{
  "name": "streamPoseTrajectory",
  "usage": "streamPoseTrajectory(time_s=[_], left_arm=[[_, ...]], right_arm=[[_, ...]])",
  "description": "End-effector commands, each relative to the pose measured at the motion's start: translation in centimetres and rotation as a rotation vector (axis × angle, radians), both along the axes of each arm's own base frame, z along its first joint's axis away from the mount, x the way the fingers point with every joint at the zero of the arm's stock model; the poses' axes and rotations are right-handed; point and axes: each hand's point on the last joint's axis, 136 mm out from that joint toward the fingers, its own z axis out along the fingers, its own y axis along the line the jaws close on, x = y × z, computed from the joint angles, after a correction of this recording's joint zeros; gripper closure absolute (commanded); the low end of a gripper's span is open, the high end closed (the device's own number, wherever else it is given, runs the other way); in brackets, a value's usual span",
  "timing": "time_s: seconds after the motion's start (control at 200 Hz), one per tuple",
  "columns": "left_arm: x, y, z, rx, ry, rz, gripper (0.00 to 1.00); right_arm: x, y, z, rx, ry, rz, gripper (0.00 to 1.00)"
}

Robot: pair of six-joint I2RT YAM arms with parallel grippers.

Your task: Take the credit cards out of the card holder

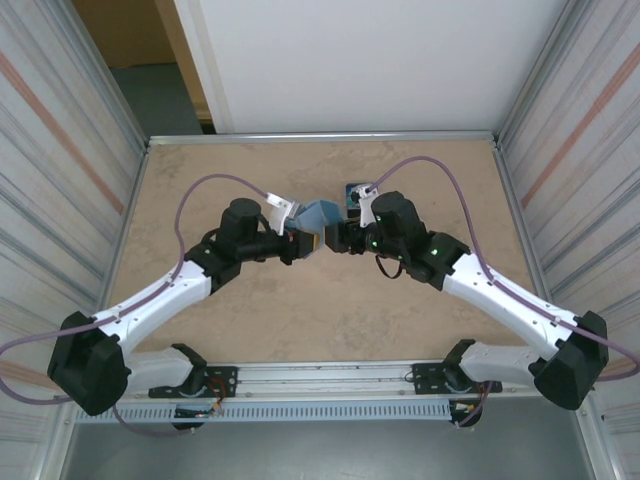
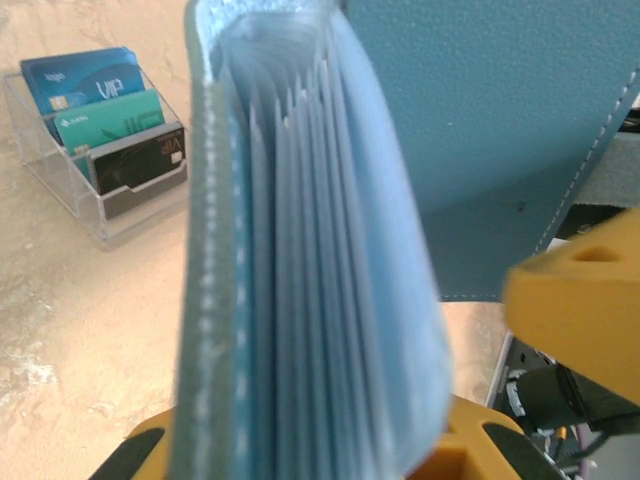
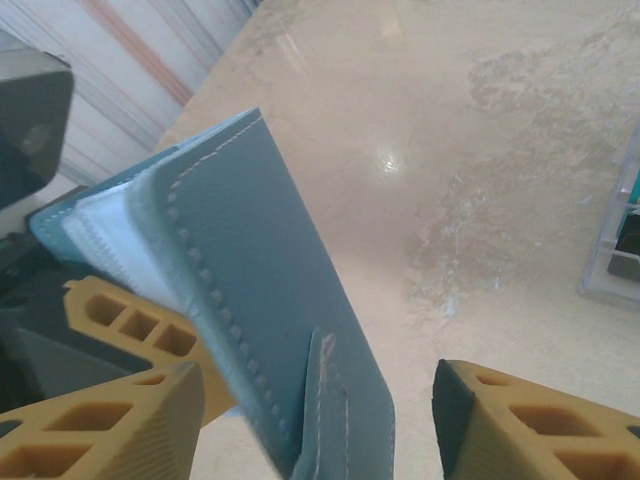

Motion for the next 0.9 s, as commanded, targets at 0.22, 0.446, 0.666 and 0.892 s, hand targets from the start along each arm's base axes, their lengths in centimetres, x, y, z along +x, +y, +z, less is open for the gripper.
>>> streamPoseTrajectory(time_s=[0.22,0.446,0.666,0.892], left_arm=[[-1.4,-0.6,3.3,-0.165,0.064,-0.141,0.75],[-1.9,-0.9,2.5,-0.176,0.101,-0.186,0.68],[-0.6,-0.8,0.6,-0.127,0.131,-0.126,0.69],[1.4,1.4,-0.6,-0.091,0.109,0.062,0.45]], right_arm=[[2.3,-2.2,-2.4,0.098,0.116,-0.113,0.88],[2.2,-2.6,-2.3,0.167,0.125,-0.124,0.97],[1.5,-2.2,-1.2,0.208,0.104,-0.087,1.0],[1.0,-2.5,0.3,0.227,0.075,-0.073,1.0]])
